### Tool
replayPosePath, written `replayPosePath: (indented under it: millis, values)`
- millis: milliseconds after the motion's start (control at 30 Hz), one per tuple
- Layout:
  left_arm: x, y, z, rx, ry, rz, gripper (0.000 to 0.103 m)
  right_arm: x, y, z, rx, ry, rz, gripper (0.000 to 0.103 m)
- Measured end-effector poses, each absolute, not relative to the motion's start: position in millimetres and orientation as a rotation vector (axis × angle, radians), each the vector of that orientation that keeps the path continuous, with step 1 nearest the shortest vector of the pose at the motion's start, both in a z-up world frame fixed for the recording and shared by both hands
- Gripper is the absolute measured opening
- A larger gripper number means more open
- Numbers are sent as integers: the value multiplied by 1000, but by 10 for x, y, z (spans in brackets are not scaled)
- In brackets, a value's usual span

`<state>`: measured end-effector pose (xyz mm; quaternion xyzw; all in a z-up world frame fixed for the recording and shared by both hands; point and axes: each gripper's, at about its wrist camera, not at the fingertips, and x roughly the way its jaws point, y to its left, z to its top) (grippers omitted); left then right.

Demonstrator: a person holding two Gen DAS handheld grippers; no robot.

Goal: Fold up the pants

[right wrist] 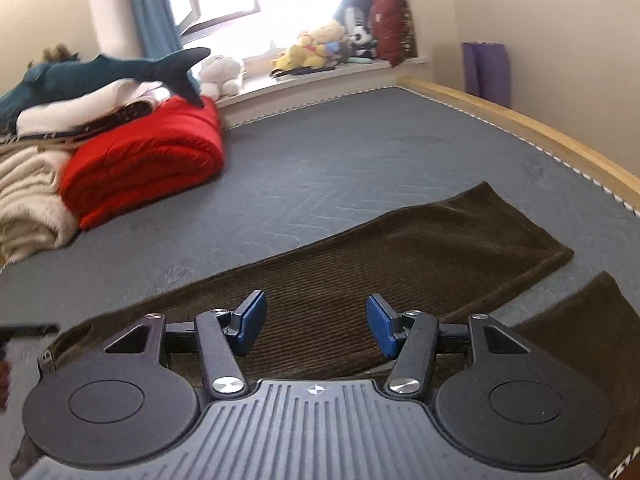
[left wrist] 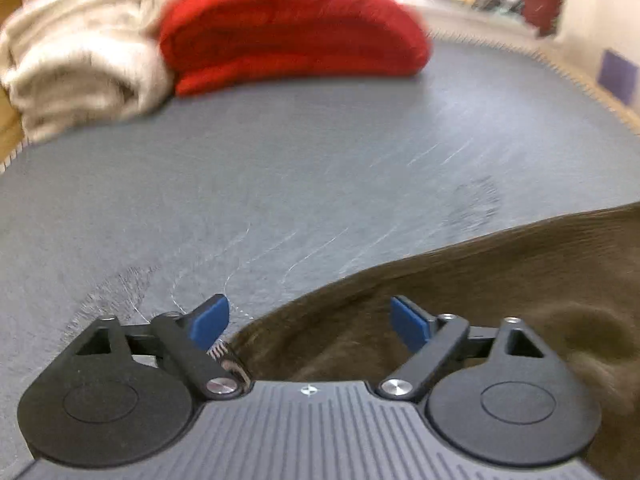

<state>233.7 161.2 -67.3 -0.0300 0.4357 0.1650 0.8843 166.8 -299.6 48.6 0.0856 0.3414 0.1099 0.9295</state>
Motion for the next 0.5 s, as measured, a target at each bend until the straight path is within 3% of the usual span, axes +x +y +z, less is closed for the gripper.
replayPosePath:
  millis: [100,167,333,367,433,467,500]
  values:
    - [2643,1777,-857,-24,944,373,93,1674,-2934,503,129,698,268,58]
    - [2793,1799,-933,31,945,364,102,1673,-2891,510,98,703,289,58]
    - [3036,1792,-1200,113,1058,241,102,1681,-2889,545,65,700,297,58]
    - [3053,1788,-1207,125,1060,225,95,1687,-2901,549,72,704,290,58]
    - [3077,1814,-1179,73,1065,133,62,1701,-2935,555,90,709,277,58]
    - [3070,1800,-1158,53,1065,87,34,1699,-2940,552,95,709,273,58]
    - [3053,1763,-1120,65,1060,58,26,1705,-2949,558,99,710,269,58]
